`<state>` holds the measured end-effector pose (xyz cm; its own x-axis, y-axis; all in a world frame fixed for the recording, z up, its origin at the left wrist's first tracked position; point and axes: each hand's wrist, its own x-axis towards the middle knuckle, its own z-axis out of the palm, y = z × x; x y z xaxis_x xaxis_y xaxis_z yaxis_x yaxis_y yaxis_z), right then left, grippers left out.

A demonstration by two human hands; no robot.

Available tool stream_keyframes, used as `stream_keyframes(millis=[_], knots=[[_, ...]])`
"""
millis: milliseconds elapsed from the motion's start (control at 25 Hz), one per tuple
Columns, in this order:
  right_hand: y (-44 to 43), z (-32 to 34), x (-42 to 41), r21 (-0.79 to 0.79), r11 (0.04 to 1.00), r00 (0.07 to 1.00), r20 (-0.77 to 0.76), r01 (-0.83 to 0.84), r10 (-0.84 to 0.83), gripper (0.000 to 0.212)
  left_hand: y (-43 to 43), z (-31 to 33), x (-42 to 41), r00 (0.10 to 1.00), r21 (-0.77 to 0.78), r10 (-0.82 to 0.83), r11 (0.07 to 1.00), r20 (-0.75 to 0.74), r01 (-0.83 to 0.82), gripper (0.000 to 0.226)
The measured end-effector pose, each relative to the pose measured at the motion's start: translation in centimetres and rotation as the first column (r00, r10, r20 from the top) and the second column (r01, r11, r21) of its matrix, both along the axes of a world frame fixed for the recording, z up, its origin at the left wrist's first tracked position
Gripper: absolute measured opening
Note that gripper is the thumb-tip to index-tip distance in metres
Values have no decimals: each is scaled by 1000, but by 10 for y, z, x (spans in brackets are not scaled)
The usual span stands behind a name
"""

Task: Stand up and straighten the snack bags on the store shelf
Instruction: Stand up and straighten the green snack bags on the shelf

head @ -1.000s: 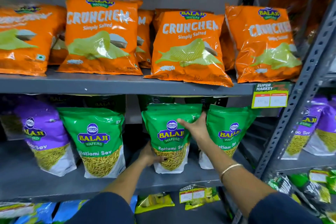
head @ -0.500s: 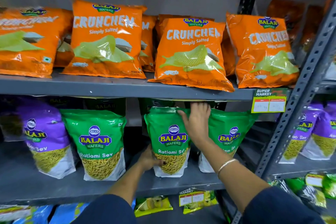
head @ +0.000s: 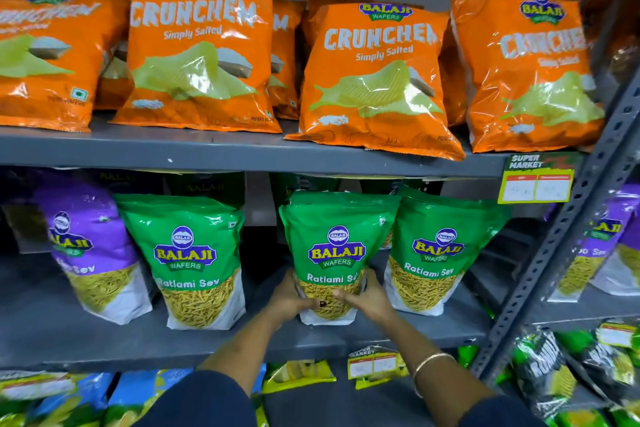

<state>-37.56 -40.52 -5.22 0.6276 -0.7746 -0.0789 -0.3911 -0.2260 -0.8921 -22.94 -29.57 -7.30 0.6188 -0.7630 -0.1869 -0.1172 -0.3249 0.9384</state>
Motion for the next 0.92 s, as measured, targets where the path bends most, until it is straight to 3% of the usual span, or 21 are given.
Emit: stream_keyframes(millis=[120, 240, 320, 400, 440, 520, 600, 680, 800, 920], knots=[[11, -12, 7, 15, 999, 999, 16, -37, 37, 83, 13, 4, 4, 998, 27, -20, 999, 59, 18, 88], [30, -5, 17, 25, 997, 995, 72, -67, 65, 93, 28, 2, 18, 996, 81, -22, 997, 88, 14, 93], [43, 21, 23, -85, 993, 975, 215, 79, -59, 104, 34, 4, 23, 994, 116, -35, 993, 100, 23, 98], [50, 64, 29, -347, 882, 916, 351, 319, -194, 97, 35, 7, 25, 994, 135, -47, 990, 98, 33, 101], [50, 86, 33, -518, 773, 918, 335, 367, -212, 90, 34, 7, 26, 994, 147, -51, 989, 97, 37, 102], [41, 124, 41, -774, 593, 971, 117, 222, -210, 72, 33, 7, 24, 994, 154, -61, 987, 91, 47, 100], [31, 152, 49, -798, 602, 988, -119, -34, -102, 47, 33, 9, 22, 994, 132, -67, 990, 89, 55, 95], [27, 164, 53, -709, 686, 981, -193, -166, 38, 27, 33, 11, 21, 993, 125, -66, 991, 101, 53, 93], [31, 160, 56, -763, 636, 992, -128, -111, 20, 21, 35, 11, 18, 994, 135, -63, 990, 87, 51, 94], [32, 138, 51, -831, 540, 991, 98, 134, -94, 36, 37, 21, 12, 992, 179, -66, 983, 104, 46, 94]])
